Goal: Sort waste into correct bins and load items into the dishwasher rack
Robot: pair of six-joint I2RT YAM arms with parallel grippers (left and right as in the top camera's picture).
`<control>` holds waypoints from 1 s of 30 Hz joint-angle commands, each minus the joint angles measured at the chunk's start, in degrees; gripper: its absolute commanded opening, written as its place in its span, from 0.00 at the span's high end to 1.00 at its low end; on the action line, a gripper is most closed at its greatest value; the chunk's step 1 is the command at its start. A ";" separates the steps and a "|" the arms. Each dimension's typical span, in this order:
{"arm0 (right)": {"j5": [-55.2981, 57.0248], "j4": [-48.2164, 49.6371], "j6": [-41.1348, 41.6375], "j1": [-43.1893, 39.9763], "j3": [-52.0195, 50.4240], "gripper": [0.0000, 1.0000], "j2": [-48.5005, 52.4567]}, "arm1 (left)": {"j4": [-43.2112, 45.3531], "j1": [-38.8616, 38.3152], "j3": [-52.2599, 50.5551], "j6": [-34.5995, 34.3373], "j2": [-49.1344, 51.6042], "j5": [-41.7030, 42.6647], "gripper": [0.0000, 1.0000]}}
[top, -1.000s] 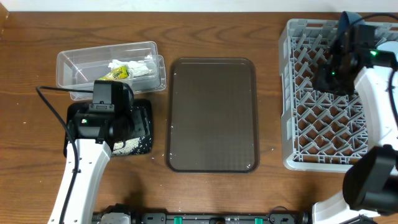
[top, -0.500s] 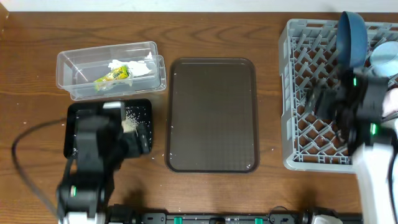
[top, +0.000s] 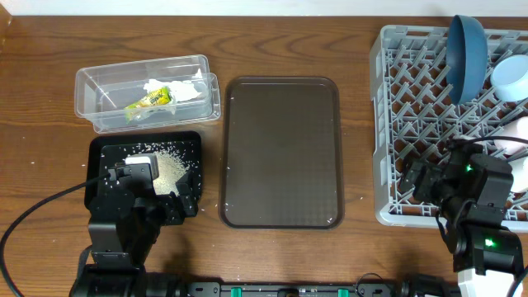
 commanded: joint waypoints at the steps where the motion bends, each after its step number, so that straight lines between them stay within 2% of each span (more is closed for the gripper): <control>1: 0.15 -1.44 0.17 0.24 -0.37 0.01 0.04 | 0.26 0.17 -0.13 0.96 -0.04 -0.72 0.04; 20: 1.68 -3.50 -0.48 0.50 -0.48 0.01 -1.62 | 0.26 0.17 -0.13 0.96 -0.04 -0.72 0.04; 25: 3.67 -3.89 -1.14 2.64 -2.16 0.01 -8.81 | 0.26 0.17 -0.13 0.96 -0.04 -0.72 0.04; 30: 4.09 -1.40 -1.49 3.67 -7.91 0.01 -21.86 | 0.26 0.17 -0.13 0.96 -0.04 -0.72 0.04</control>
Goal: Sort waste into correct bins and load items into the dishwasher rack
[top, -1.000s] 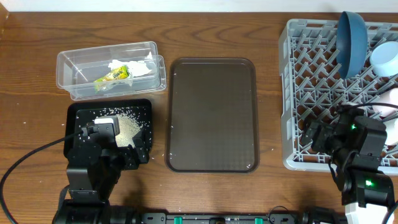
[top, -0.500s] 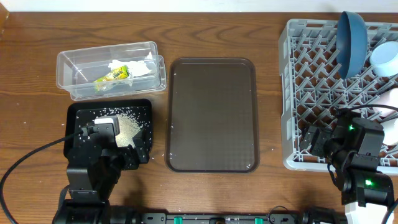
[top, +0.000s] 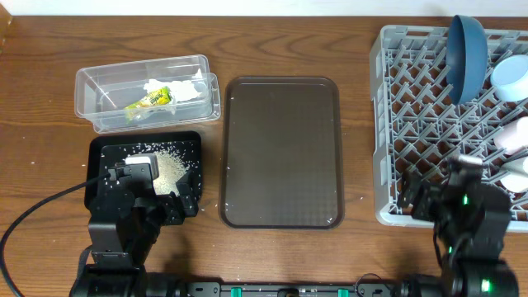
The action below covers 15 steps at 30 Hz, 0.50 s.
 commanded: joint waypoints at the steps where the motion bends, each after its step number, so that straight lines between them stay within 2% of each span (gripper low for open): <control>1: 0.70 2.45 -0.79 0.57 -5.09 0.01 -8.76 | 0.24 0.17 -0.13 0.96 -0.04 -0.70 0.04; 10: -0.52 22.82 -0.76 3.56 -24.39 0.01 -27.36 | 0.24 0.17 -0.13 0.96 -0.04 -0.72 0.03; 15: -0.48 36.24 -0.79 3.85 -31.85 0.01 -28.35 | 0.07 0.17 -0.13 0.96 0.00 -0.70 0.04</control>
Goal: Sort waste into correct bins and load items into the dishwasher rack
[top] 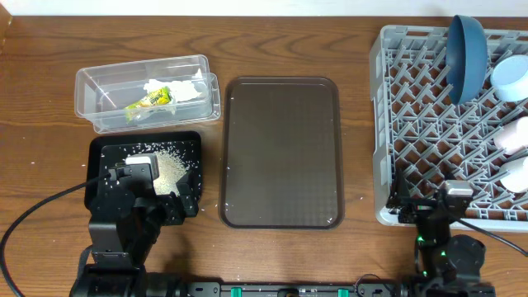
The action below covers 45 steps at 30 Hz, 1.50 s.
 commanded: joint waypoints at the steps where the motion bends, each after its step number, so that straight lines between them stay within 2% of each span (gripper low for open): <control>1: -0.04 6.71 -0.44 1.18 -4.20 0.01 -0.63 | -0.11 0.17 0.00 0.96 0.00 -0.72 0.04; 3: 0.20 9.42 -0.48 1.18 -5.68 0.01 -0.63 | -0.20 0.17 0.00 0.96 0.00 -0.70 0.04; 9: 0.17 5.09 -0.44 1.18 -5.62 0.01 -0.61 | -0.22 0.17 0.00 0.96 0.00 -0.72 0.03; 42: 0.13 5.25 -0.44 1.18 -5.62 0.01 -0.46 | -0.22 0.17 0.00 0.96 0.00 -0.70 0.03; 45: 0.13 5.25 -0.44 1.18 -5.62 0.01 -0.46 | -1.75 0.22 0.00 3.19 -0.24 -1.60 0.03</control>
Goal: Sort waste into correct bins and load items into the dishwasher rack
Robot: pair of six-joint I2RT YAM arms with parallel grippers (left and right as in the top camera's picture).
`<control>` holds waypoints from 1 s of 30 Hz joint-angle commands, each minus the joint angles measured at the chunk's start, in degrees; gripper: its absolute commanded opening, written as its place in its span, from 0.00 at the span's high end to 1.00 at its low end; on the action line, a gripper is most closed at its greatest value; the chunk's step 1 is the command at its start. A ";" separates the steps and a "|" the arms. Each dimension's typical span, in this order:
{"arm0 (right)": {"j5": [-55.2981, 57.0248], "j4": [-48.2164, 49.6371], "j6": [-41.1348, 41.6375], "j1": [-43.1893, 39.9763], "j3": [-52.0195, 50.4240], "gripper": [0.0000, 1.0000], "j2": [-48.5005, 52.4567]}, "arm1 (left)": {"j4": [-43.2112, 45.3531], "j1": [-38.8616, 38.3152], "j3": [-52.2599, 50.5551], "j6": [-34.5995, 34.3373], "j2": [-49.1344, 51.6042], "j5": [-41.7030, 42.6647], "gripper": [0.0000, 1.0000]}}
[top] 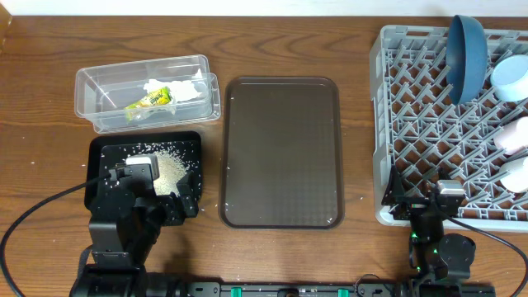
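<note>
The grey dishwasher rack (396, 49) fills the right side. It holds a blue bowl (467, 51) on edge, a light blue cup (511, 76) and two white cups (515, 135) at its right edge. A clear bin (107, 82) at the upper left holds a yellow-green wrapper (148, 101) and white paper. Below it, a black bin (186, 144) holds spilled rice. My left gripper (183, 200) hangs low over the black bin's front right corner. My right gripper (398, 200) is at the rack's front left corner. Both sets of fingers are dark and their gap cannot be made out.
A brown tray (280, 153) lies bare in the middle of the wooden table. A few rice grains are scattered on the wood around the black bin. A black cable runs off from the left arm toward the left edge.
The right arm has drawn slightly further back toward the table's front edge, by the rack's front left corner. The left arm, bins, tray and rack contents are unchanged.
The right arm first reached over the rack's front right part, next to the white cups. It then stood lower at the rack's front edge, and afterwards folded down near the rack's front left corner, where it is now. The left arm stayed over the black bin throughout.
</note>
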 commanded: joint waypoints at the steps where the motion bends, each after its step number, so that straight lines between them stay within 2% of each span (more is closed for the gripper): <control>1: 0.04 -0.15 -0.39 0.72 -0.17 0.01 -0.28 | -1.81 0.24 -0.07 2.69 -0.61 -1.77 0.03; 5: 0.04 -0.15 -0.39 0.72 -0.17 0.01 -0.28 | -0.74 0.24 -2.54 3.43 -4.70 -2.32 0.03; 10: 0.04 -0.15 -0.39 0.72 -0.17 0.01 -0.28 | 5.35 1.51 -11.82 3.52 -13.55 -3.23 0.03; 19: 0.02 -0.15 -0.39 0.72 -0.17 0.01 -0.13 | 24.59 2.75 -32.17 3.54 -27.78 -3.28 0.03; 24: 0.04 -0.15 -0.39 0.72 -0.17 0.01 -0.13 | 39.85 2.75 -40.61 3.54 -28.37 -5.33 0.03; 30: 0.02 -0.15 -0.39 0.72 -0.17 0.01 -0.13 | 38.21 2.86 -40.59 3.52 -28.35 -5.60 0.03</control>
